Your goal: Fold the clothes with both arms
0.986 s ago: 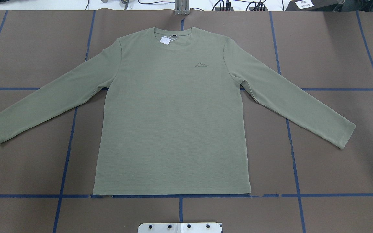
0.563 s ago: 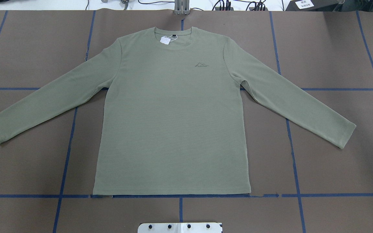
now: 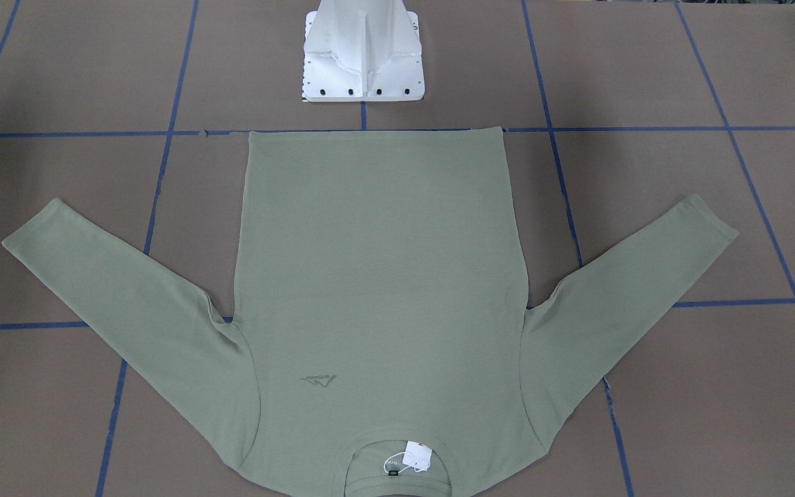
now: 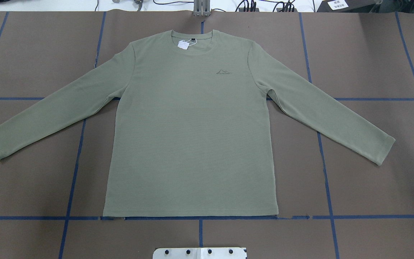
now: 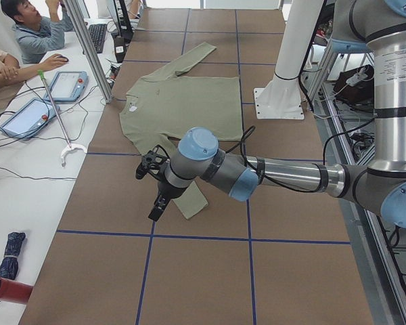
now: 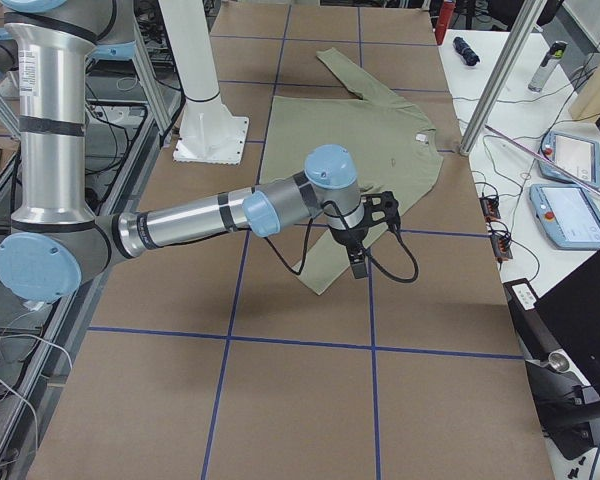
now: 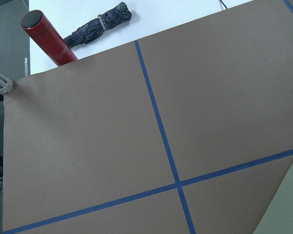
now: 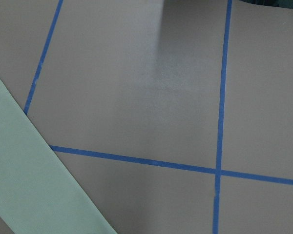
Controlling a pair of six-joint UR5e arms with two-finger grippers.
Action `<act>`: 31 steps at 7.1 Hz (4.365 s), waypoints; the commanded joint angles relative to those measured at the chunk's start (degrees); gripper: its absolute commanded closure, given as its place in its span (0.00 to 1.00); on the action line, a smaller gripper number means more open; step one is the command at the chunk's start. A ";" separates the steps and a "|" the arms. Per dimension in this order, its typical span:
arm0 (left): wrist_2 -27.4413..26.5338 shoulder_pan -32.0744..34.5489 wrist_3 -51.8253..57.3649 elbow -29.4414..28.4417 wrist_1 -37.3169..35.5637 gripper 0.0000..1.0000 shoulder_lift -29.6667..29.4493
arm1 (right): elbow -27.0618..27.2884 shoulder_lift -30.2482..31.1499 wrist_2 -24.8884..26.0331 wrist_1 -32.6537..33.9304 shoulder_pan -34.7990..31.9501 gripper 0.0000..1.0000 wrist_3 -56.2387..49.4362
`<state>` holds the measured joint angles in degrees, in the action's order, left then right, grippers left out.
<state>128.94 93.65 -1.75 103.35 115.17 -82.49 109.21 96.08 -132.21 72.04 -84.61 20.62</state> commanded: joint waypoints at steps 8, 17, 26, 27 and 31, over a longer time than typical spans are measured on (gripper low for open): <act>1.05 -0.05 0.08 -0.07 0.23 0.00 0.22 | -16.03 7.37 22.44 -43.27 29.76 0.37 42.40; 1.14 0.04 0.26 -0.43 0.75 0.00 0.31 | -20.26 7.28 22.96 -44.00 33.80 0.48 42.75; 1.14 0.04 0.26 -0.52 0.84 0.00 0.40 | -20.35 6.40 24.02 -43.91 34.16 0.89 42.84; 1.14 0.04 0.26 -0.52 0.84 0.00 0.40 | -20.35 6.49 24.11 -44.00 34.16 1.00 42.75; 1.14 0.04 0.35 -0.43 0.84 0.00 0.92 | -6.46 6.49 25.07 -30.58 33.02 1.00 42.31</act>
<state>130.08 93.69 -1.43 102.79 116.01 -81.90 95.07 102.66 -106.96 32.53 -50.92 62.86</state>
